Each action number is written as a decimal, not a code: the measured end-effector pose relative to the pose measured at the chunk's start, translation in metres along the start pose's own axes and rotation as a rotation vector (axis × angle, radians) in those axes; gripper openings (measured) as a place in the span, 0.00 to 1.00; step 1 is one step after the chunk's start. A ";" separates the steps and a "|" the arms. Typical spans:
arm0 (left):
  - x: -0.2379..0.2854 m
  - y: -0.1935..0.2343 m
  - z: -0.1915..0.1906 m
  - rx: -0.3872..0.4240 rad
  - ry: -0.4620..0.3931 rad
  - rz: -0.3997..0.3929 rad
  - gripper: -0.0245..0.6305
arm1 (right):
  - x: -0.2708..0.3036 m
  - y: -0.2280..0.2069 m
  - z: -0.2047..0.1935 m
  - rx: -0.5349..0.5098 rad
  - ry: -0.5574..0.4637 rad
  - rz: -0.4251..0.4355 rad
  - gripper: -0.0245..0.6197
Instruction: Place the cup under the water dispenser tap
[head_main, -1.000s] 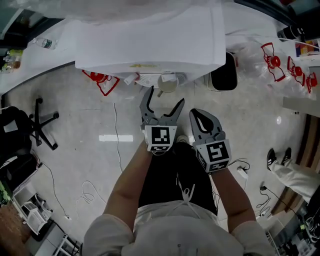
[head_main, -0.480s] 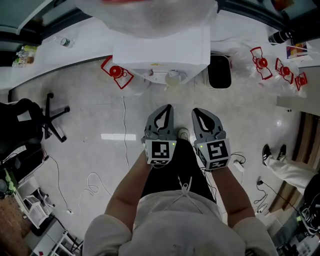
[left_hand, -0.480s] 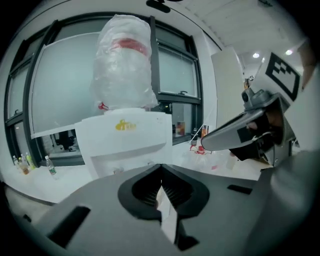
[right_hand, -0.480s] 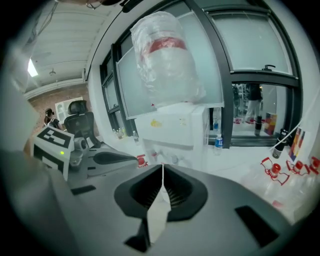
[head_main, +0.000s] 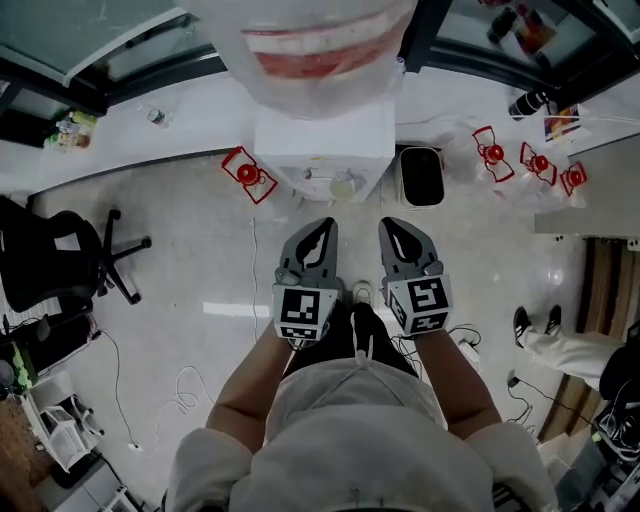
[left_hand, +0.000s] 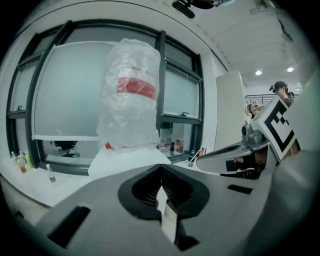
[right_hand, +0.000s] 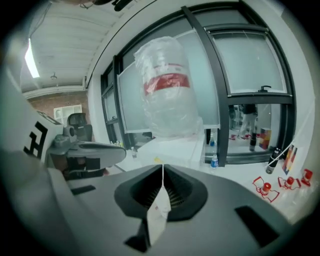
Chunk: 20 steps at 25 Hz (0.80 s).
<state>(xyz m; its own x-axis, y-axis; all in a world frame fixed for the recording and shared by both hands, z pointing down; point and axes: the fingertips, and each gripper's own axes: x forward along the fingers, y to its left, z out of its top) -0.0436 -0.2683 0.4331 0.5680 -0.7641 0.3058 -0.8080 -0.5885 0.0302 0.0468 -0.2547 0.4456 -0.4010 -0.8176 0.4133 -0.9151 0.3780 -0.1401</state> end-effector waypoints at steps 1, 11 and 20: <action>-0.003 0.001 0.013 -0.009 -0.025 -0.001 0.07 | -0.003 0.001 0.010 -0.001 -0.017 -0.004 0.08; -0.023 0.009 0.117 0.026 -0.198 -0.037 0.07 | -0.019 0.008 0.097 0.040 -0.130 -0.017 0.08; -0.028 0.031 0.196 0.055 -0.333 -0.036 0.07 | -0.027 0.015 0.174 -0.121 -0.278 -0.027 0.08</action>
<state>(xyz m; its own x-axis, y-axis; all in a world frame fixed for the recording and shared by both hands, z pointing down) -0.0540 -0.3169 0.2386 0.6235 -0.7815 -0.0229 -0.7818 -0.6232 -0.0193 0.0364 -0.3027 0.2763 -0.3883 -0.9091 0.1510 -0.9206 0.3902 -0.0179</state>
